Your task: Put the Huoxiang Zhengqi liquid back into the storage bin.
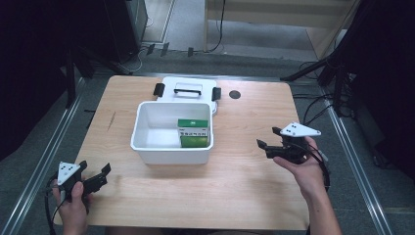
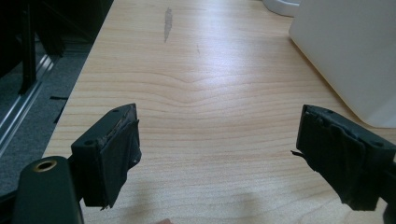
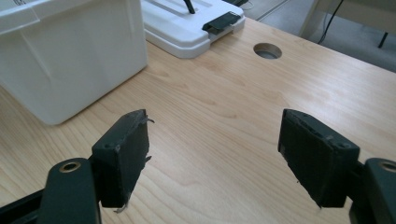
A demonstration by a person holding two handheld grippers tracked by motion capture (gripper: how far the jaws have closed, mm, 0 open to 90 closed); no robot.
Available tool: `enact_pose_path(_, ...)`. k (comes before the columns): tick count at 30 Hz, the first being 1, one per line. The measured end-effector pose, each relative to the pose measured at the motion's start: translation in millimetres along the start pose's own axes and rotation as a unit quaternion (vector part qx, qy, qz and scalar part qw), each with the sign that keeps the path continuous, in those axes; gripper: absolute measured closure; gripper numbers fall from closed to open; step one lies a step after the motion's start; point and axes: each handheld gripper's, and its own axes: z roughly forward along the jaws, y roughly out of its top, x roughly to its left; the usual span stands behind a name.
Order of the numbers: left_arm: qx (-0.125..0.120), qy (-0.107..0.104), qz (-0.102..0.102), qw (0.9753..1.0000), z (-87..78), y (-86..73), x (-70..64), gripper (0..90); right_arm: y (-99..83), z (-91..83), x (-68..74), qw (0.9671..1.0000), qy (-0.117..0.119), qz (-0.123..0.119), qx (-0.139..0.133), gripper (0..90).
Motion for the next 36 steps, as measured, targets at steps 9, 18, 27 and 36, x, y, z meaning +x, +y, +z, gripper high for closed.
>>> enact_pose_path(9, 0.001, 0.0, -0.001, 1.0, 0.2, 0.1, 0.0, 14.6, -37.8, -16.8, -10.2, 0.9987, -0.019, 0.032, -0.035, 26.3)
enact_pose_path(18, -0.001, -0.004, 0.003, 1.0, -0.5, -0.2, -0.4, 14.6, -76.8, -33.5, -17.9, 0.9948, -0.038, 0.069, -0.064, 25.6)
enact_pose_path(27, -0.001, -0.005, -0.003, 1.0, -1.0, -0.3, 0.7, 14.4, -111.8, -49.4, -13.5, 0.9886, -0.043, 0.101, -0.103, 15.4)
enact_pose_path(36, -0.002, -0.005, -0.001, 1.0, -1.1, -0.3, 0.5, 14.5, -127.6, -62.4, -3.1, 0.988, -0.055, 0.097, -0.107, 13.5)
